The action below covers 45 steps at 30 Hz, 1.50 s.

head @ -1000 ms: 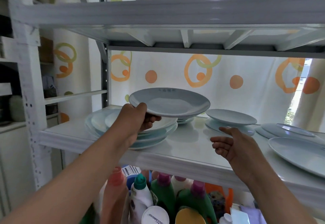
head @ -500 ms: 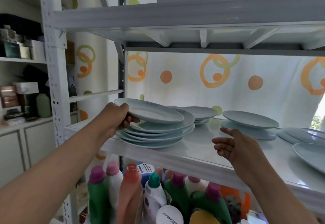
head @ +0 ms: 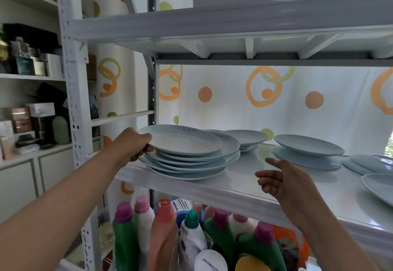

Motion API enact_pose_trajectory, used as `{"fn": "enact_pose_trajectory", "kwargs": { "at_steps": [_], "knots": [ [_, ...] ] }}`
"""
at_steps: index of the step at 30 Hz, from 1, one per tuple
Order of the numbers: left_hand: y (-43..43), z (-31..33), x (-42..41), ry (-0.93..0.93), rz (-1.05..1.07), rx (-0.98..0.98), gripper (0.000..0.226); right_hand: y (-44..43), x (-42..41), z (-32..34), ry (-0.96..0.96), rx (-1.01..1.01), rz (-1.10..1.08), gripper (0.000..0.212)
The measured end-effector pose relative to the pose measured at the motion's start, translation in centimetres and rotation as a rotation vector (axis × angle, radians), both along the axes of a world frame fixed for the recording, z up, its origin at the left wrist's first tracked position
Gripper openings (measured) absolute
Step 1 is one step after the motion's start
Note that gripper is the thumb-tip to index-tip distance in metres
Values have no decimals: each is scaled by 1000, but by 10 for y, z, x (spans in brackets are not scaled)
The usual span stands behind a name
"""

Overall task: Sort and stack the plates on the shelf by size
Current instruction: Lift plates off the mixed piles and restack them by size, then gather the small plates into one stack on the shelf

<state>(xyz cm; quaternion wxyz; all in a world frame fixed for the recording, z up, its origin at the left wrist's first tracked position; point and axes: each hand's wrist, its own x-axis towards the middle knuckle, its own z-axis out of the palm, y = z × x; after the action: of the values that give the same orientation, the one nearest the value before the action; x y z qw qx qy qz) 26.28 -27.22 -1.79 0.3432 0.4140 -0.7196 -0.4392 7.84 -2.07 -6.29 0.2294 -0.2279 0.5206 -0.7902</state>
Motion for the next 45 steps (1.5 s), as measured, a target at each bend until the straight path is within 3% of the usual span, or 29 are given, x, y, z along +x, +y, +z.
{"fn": "enact_pose_trajectory", "kwargs": {
  "at_steps": [5,8,12,16,23,35,45],
  "knots": [
    [-11,-7,6,-143,71,-160,34,-1,2,0,-4,1,14,24],
    [-9,-8,9,-295,214,-381,52,-3,3,0,-1,3,21,25],
    [14,1,7,-254,336,-628,41,-3,5,2,4,10,29,25],
    [52,13,-16,-168,212,-745,27,8,-1,3,3,2,0,26],
    [110,18,-51,-64,-10,-735,22,17,-2,8,21,-7,-2,28],
    [190,-12,-166,15,-363,-669,34,75,-29,21,72,-12,-160,14],
    [232,-23,-259,53,-509,-506,31,133,-72,33,201,122,-366,29]
  ]
}}
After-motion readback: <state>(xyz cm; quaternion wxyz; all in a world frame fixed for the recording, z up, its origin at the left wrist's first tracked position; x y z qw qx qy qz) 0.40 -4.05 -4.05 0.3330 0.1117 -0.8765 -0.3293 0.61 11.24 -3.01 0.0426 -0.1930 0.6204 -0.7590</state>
